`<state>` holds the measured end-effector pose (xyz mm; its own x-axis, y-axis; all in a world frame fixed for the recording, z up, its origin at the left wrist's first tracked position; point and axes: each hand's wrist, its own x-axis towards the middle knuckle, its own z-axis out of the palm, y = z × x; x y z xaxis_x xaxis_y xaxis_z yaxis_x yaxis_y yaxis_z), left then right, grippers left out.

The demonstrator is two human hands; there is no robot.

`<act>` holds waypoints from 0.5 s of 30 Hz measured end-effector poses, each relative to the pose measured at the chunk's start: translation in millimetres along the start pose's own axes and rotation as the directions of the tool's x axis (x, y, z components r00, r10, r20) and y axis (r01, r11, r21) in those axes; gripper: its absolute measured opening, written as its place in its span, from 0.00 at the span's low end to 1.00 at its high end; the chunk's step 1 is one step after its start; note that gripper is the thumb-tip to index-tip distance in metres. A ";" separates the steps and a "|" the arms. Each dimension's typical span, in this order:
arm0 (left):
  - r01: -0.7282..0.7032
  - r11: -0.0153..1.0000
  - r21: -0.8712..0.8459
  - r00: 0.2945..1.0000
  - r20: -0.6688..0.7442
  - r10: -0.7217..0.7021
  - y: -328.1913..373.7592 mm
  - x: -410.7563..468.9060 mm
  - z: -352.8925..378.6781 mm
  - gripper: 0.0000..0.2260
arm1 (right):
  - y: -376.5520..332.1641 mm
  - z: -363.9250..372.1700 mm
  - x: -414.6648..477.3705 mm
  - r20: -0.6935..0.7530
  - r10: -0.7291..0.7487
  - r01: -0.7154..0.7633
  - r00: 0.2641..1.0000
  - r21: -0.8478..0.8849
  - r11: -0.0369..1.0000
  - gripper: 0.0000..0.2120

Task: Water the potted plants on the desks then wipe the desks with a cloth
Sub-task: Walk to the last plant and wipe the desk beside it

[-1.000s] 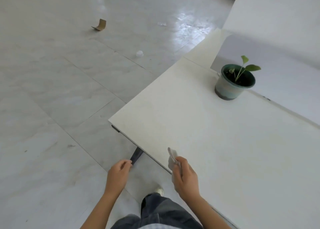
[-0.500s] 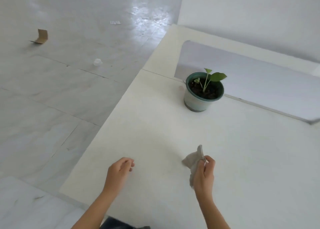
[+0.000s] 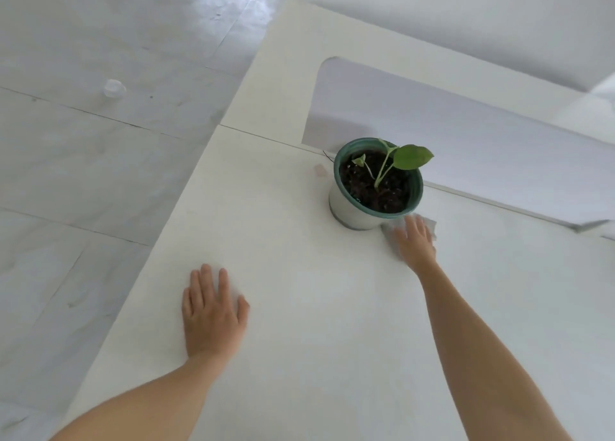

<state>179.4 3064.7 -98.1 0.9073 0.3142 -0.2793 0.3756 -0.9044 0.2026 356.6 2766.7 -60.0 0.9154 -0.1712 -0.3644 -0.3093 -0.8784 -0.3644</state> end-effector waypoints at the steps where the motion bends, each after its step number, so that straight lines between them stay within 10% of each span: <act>1: 0.013 1.000 -0.006 1.000 -0.016 -0.013 0.0 1.6 1.5 0.27 | -4.1 3.0 3.6 0.023 0.032 -0.032 0.999 -0.025 0.999 0.23; 11: 0.014 1.000 0.019 0.992 -0.123 -0.012 0.0 -0.1 5.8 0.26 | -36.6 68.4 -101.8 -0.049 0.212 -0.213 0.976 -0.029 0.977 0.22; 15: 0.003 0.999 0.037 0.986 -0.166 0.003 -0.5 2.0 9.2 0.26 | -78.8 116.1 -149.2 0.015 -0.063 0.065 0.998 -0.171 0.983 0.25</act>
<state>179.2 3063.2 -107.4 0.9272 0.3553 -0.1187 0.3714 -0.9133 0.1669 214.5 2913.3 -76.4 0.9293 -0.1084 -0.3532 -0.2006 -0.9508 -0.2359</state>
